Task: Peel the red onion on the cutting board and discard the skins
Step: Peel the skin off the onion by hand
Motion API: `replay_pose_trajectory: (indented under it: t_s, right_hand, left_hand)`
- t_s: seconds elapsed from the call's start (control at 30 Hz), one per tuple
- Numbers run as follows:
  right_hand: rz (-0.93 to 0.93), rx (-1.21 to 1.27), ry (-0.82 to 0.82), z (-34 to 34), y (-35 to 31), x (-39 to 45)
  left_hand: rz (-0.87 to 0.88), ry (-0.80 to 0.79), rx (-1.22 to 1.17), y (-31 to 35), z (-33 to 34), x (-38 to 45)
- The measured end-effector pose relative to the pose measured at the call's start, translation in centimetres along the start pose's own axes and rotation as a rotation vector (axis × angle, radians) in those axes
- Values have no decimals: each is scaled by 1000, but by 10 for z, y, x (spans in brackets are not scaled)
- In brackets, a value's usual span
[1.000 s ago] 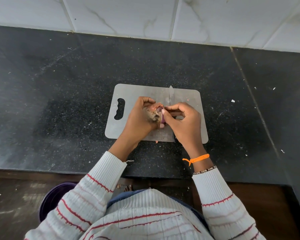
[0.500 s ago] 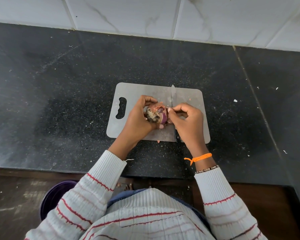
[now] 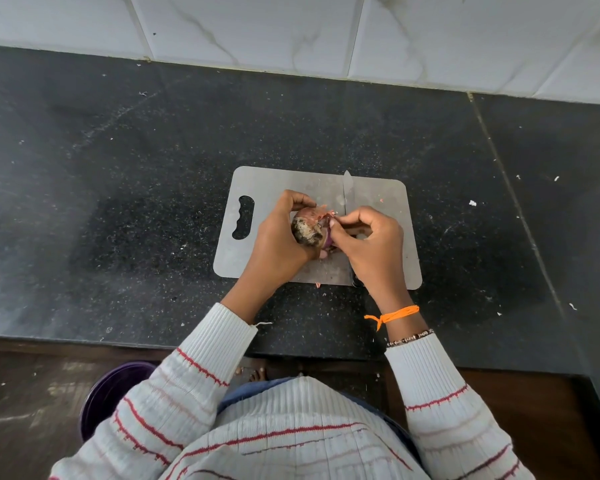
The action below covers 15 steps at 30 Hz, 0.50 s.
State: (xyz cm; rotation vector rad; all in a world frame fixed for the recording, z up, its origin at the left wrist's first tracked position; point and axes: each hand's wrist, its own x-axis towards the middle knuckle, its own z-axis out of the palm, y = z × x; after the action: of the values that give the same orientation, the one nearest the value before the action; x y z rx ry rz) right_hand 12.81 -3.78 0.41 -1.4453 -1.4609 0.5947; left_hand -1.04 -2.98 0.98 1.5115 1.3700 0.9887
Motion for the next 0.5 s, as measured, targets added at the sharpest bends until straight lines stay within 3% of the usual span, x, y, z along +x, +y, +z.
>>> replay_pose_trajectory:
  t_s: [0.37, 0.5]
  right_hand:
    - [14, -15, 29, 0, 5, 1]
    - [-24, 4, 45, 2, 4, 0]
  left_hand:
    - [-146, -110, -256, -1, -1, 1]
    - [-283, -114, -418, -2, -4, 2]
